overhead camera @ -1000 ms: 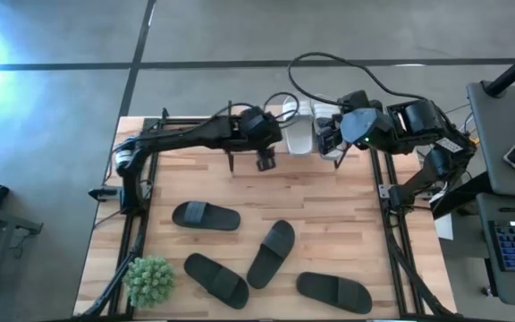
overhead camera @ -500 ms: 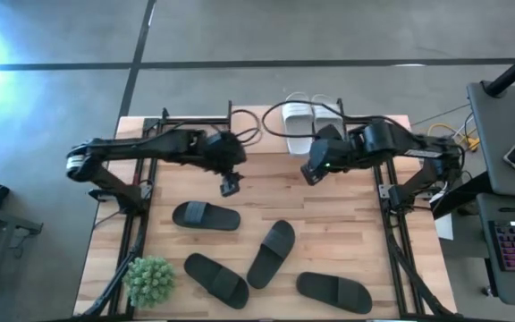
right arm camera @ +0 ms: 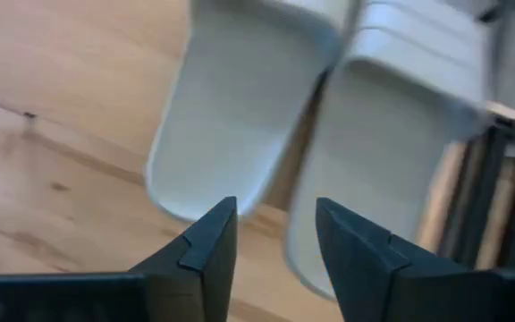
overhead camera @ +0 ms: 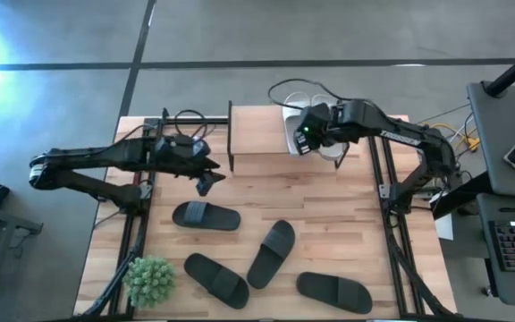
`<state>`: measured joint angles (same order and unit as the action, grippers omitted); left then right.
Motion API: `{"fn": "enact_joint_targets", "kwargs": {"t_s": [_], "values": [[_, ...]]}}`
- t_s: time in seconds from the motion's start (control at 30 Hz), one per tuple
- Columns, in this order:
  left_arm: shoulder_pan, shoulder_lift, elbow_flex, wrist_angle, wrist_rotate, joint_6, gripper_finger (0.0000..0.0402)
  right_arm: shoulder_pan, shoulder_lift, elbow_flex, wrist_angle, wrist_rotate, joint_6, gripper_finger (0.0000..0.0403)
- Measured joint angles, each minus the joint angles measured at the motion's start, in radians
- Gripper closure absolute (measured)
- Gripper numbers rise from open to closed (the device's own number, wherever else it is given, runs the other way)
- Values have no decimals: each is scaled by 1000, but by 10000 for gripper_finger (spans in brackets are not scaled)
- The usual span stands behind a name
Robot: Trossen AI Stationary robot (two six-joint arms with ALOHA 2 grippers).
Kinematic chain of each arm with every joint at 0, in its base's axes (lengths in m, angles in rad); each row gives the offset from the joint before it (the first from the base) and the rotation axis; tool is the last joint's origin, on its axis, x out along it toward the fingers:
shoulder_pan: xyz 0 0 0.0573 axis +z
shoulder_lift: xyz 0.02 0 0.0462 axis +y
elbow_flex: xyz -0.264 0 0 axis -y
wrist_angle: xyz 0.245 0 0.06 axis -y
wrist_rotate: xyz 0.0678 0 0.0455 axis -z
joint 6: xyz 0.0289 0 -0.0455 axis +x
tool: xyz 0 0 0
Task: Pick and place slides into the shelf
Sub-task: Put the black slide under the shelf
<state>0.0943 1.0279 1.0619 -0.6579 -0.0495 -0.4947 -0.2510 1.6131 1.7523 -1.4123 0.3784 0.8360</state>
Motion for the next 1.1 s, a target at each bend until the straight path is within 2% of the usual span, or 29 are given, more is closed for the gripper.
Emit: {"fn": "enact_joint_targets", "kwargs": {"t_s": [0.13,0.27,0.37,0.5,0.57,0.7,0.8,1.1], "values": [[-22,-58,-44,-78,68,-23,185,-10,20,-11,17,-127,-45,286],[-50,-100,-110,-178,69,-58,185,69,22,-30,49,-195,-74,304],[-56,-136,-176,-177,69,-159,185,137,22,-57,84,-213,-15,314],[-73,-180,-255,-214,88,-261,185,214,20,-94,117,-325,77,322],[-85,-204,-292,-224,110,-287,185,264,21,-113,112,-347,116,323],[-98,-245,-346,-223,124,-313,185,362,21,-160,109,-369,220,315],[-98,-259,-362,-222,124,-314,185,430,21,-176,111,-439,299,303],[-98,-221,-368,-210,122,-280,185,606,26,-204,109,-566,680,256]]}}
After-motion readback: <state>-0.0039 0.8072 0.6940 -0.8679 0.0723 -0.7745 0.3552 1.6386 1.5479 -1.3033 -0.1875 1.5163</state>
